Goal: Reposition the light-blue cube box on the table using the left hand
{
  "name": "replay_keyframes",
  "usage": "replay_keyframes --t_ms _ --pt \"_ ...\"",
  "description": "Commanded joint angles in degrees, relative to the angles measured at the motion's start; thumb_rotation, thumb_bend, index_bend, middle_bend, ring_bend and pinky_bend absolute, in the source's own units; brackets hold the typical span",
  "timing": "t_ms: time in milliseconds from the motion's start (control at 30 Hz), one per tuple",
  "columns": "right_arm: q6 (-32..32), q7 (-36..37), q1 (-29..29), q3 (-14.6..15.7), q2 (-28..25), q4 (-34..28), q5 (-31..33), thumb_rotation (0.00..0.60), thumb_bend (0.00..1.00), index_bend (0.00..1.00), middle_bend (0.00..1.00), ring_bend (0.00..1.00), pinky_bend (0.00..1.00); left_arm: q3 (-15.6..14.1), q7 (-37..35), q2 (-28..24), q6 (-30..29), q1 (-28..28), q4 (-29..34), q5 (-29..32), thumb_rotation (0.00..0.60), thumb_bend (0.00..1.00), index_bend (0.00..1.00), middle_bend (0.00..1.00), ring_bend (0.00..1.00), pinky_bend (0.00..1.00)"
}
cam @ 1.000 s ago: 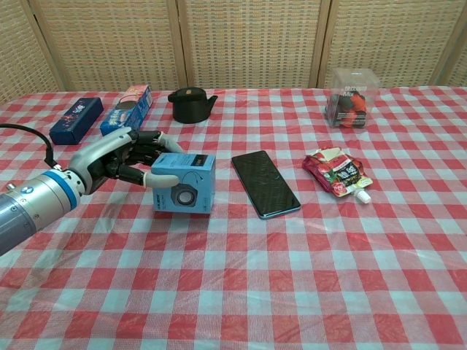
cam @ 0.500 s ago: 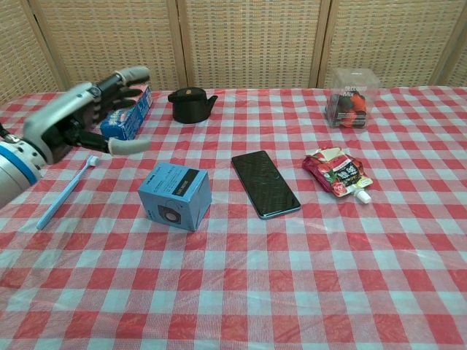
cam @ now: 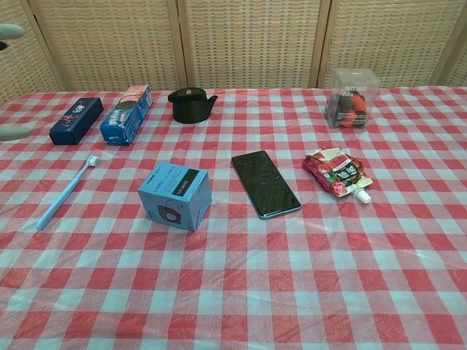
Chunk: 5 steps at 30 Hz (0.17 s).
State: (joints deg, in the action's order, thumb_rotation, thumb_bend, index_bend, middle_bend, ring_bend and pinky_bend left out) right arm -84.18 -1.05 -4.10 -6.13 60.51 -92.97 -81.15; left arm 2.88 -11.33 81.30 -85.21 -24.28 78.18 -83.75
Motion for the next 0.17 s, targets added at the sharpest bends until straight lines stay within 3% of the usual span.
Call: replay_keyframes --t_ms 33,167 --pt "-0.3 0.3 0.2 0.1 -0.2 -0.2 -0.4 0.6 0.0 0.0 0.0 0.0 0.0 -4.4 17.6 -13.9 -2.6 9.6 19.7 6.8 0.6 0.0 0.0 0.0 0.0 0.0" --pt "-0.7 0.5 0.3 0.3 -0.4 -0.4 -0.9 0.6 0.0 0.0 0.0 0.0 0.0 -5.6 18.8 -16.2 -3.4 12.0 22.9 6.4 0.6 0.0 0.0 0.0 0.0 0.0"
